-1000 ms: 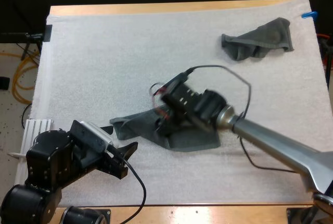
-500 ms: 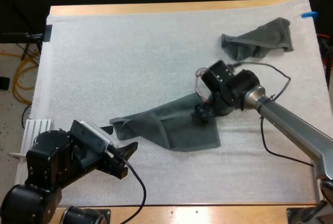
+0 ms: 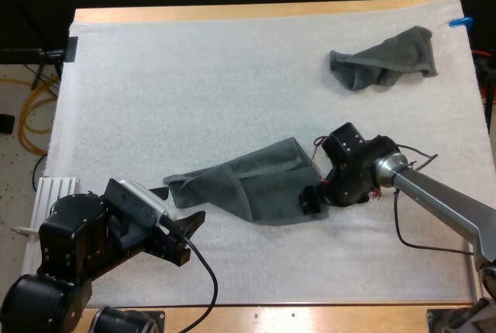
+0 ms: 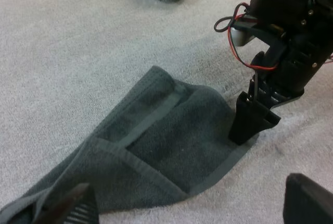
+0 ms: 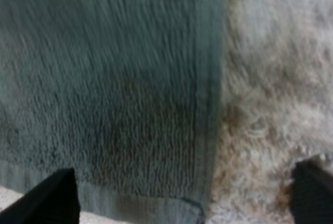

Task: Pick towel from pile fold and stack

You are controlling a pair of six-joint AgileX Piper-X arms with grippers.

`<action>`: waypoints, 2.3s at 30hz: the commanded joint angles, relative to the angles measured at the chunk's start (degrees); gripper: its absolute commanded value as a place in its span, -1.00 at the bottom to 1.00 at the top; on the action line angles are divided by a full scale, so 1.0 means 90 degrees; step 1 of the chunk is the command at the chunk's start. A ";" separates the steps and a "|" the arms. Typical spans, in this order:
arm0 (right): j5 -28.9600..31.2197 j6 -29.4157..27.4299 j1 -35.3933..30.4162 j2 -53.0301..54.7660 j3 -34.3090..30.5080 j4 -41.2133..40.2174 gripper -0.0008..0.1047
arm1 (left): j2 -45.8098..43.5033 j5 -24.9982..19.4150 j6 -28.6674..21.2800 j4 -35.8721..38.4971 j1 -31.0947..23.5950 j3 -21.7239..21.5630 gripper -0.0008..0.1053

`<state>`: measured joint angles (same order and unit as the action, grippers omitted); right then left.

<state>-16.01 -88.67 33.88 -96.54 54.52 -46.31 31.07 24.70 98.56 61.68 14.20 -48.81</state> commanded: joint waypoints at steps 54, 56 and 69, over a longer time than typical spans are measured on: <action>0.1434 0.0170 0.0181 0.2053 -0.1427 0.1643 -0.98 | 0.0229 0.1107 -0.0117 0.0423 0.0060 0.0300 0.33; 0.1495 0.0183 0.0181 0.2053 -0.1394 0.1672 -0.98 | 0.0410 0.1096 -0.0117 0.0397 0.0222 0.0417 0.33; 0.0170 0.0646 0.0203 0.2462 -0.1347 -0.1062 -0.98 | 0.1806 0.0230 0.0073 -0.0867 0.0580 0.0477 0.33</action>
<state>-13.79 -82.92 35.55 -74.92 42.05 -54.16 47.74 27.27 98.82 54.58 19.21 -44.37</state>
